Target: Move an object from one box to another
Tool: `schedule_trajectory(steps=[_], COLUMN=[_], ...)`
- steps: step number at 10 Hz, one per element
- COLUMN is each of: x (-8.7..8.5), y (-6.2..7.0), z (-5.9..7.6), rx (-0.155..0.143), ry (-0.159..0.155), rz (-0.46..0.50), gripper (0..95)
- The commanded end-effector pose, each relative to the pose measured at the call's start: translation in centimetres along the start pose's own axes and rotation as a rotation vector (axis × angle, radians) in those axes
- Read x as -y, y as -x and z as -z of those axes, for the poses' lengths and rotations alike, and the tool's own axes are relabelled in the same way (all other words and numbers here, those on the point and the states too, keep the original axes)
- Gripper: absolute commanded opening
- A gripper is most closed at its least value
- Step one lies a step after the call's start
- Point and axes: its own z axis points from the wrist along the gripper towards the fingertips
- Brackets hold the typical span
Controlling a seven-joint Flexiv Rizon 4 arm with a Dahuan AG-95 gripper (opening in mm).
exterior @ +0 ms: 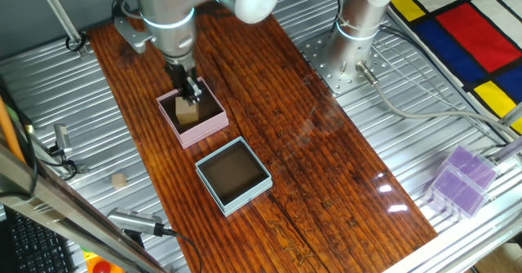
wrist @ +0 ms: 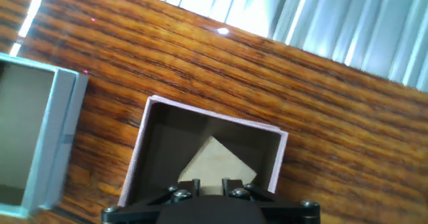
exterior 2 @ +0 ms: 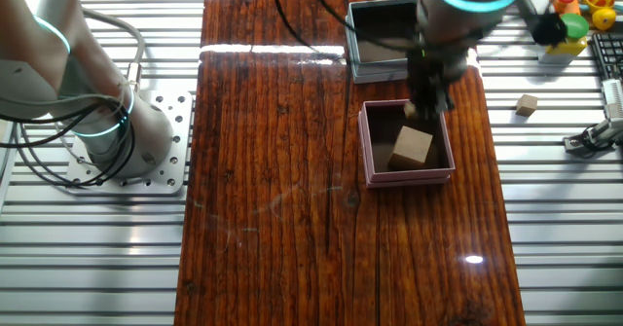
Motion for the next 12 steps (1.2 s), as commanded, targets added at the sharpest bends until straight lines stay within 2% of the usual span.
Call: schedule_trajectory(steps=[1, 6, 8, 10, 12], x=[-3.5, -7.6, -7.6, -5.3, -5.3], y=[0.0, 0.0, 0.0, 0.4, 0.4], z=[0.2, -0.3, -0.1, 0.5, 0.5], rx=[0.002, 0.002, 0.001, -0.027, -0.039], ry=[0.001, -0.012, -0.009, -0.003, 0.004], rz=[-0.055, -0.075, -0.083, -0.014, 0.058], gripper=[0.0, 0.0, 0.0, 0.0, 0.0])
